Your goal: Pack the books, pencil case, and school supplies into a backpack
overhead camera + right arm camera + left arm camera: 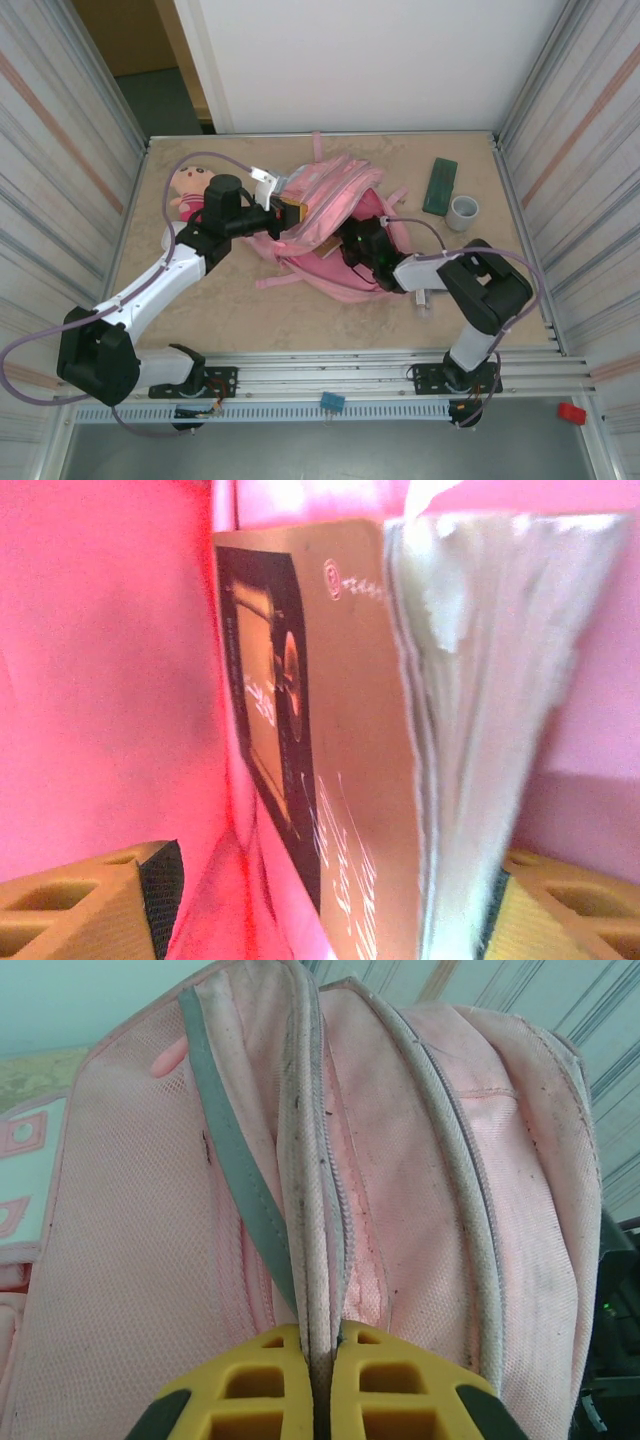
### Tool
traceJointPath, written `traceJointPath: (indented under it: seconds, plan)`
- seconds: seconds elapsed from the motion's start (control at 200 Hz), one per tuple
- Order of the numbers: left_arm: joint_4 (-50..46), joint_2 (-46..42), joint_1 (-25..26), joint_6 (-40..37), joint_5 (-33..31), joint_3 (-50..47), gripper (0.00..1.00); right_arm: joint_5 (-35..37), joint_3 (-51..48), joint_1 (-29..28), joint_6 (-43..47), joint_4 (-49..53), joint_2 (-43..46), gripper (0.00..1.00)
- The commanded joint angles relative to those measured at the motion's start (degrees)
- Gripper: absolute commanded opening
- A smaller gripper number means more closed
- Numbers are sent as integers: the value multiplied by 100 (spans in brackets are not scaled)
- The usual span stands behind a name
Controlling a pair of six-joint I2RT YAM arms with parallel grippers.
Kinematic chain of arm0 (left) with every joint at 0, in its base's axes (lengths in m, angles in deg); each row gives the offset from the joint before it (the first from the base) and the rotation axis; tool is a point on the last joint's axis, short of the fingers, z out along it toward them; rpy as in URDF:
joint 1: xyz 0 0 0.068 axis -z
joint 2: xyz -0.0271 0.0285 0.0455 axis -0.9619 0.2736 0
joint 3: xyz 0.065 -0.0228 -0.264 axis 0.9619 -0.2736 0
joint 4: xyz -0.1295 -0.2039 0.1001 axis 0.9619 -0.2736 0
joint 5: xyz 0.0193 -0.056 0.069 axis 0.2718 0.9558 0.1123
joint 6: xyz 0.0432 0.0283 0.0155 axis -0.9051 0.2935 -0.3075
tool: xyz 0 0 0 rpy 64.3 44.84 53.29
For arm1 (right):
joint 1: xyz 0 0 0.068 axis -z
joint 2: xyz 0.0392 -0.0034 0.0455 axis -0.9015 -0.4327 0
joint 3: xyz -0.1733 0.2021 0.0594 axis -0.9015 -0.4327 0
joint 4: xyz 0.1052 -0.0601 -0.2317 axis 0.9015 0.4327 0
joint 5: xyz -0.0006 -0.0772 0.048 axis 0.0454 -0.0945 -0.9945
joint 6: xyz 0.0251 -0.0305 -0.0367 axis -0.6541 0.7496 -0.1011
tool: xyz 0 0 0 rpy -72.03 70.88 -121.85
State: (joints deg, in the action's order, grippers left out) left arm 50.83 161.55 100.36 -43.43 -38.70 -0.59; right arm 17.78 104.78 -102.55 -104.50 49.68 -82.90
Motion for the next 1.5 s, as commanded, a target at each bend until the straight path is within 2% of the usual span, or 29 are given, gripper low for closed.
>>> traceJointPath:
  seconds: [0.0,0.19,0.401,0.496,0.601,0.727,0.842,0.892,0.947,1.042,1.122,1.183,1.248,1.308,1.398,1.493]
  plan:
    - [458,-270,-84,-338,-161,179,0,-359,-317,138,285,816,605,74]
    - [290,-232,-102,-661,-47,57,0,-468,-918,232,890,1631,2044,72]
    - [248,-316,-68,-1253,93,-439,0,-142,-477,393,2460,4207,4122,72]
    - [85,-284,114,-1801,4,-605,0,12,-286,542,2888,5063,4878,71]
    - [-311,-124,559,-2500,-412,-674,0,189,-121,708,3205,5636,5512,72]
    - [-691,259,1157,-3310,-1071,-718,0,232,-21,778,3707,5734,5866,73]
    - [-1160,847,1671,-4051,-1670,-631,0,-15,101,776,4267,5699,5801,72]
    - [-1427,1184,1931,-4334,-2148,-530,0,-141,161,777,4544,5689,5714,72]
    - [-1649,1566,2177,-4493,-2638,-419,0,-293,222,772,4785,5657,5604,73]
    - [-1793,1983,2359,-4422,-2814,-219,0,-374,331,673,5341,5625,5390,72]
    - [-1463,1861,2321,-4173,-2527,-278,9,-251,470,446,5988,5660,5203,73]
    - [-1082,1556,2212,-3933,-2296,-444,20,-114,598,147,6576,5710,5073,73]
    - [-807,1133,1993,-3500,-1910,-573,44,116,744,-252,7281,5829,4909,75]
    - [-736,735,1698,-2961,-1478,-614,57,291,930,-652,7963,6004,4704,76]
    - [-602,78,1227,-2020,-1221,-736,66,585,1230,-1316,8784,6405,4248,79]
    - [-814,-467,789,-1174,-1258,-824,69,1147,1548,-2070,9491,6835,3499,84]
